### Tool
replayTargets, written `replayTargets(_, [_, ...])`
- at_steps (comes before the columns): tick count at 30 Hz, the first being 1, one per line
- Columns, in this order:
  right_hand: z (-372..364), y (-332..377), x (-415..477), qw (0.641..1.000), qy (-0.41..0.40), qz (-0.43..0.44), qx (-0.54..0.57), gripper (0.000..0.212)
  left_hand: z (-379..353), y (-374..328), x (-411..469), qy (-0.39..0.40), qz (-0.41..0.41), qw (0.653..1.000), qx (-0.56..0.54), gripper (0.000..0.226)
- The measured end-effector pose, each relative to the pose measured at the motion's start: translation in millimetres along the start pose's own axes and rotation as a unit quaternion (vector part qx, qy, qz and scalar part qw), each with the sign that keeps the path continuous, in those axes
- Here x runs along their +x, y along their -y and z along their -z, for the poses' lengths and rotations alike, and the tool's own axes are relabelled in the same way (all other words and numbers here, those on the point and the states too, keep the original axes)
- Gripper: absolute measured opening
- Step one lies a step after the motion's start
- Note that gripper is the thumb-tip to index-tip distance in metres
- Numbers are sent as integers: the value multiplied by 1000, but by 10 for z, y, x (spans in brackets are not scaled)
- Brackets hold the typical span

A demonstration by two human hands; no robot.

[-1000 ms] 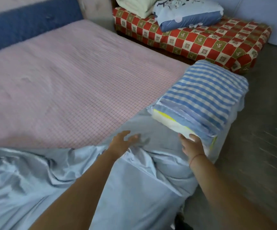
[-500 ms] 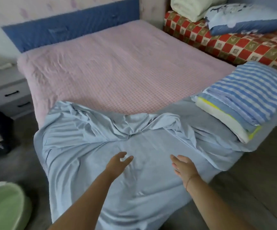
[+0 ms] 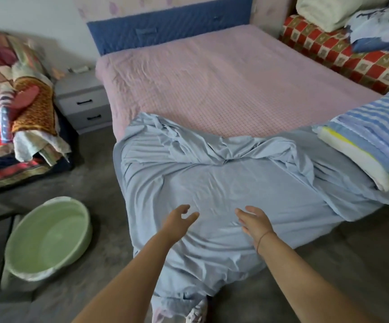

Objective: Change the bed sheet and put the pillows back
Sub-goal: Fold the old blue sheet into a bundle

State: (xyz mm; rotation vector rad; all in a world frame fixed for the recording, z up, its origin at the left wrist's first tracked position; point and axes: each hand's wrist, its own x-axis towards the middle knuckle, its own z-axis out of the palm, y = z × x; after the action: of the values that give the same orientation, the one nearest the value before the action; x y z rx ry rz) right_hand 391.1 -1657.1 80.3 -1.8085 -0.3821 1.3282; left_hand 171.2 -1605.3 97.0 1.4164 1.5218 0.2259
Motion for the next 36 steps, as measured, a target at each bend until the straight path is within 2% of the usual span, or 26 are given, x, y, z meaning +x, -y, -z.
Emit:
replayTargets(7, [-746,-93,-317,1000,1,2,3,58,769,618,-161,-29,0,999,15,57])
replayTargets(20, [-2685,-21,-471,996,-41,-7,80,56,2895,1607,357,-32,-35,998,39,56])
replayTargets(29, [-3418,192,6,991,-53,-38,113,56,3333,1584,1301,-6,-22,999,39,56])
replayTargets(31, [-3602,292,184,992,-38,-47,109,47,3380,1561,1504,4,-12,999,37,56])
replayTargets(34, [-3922,427,507,991,-5,-77,107,10,3469,1568,1825,4,3,999,39,54])
replayTargets(36, [-4139,483,740,990,12,-88,109,11,3532,1612,2047,-1,13,999,44,51])
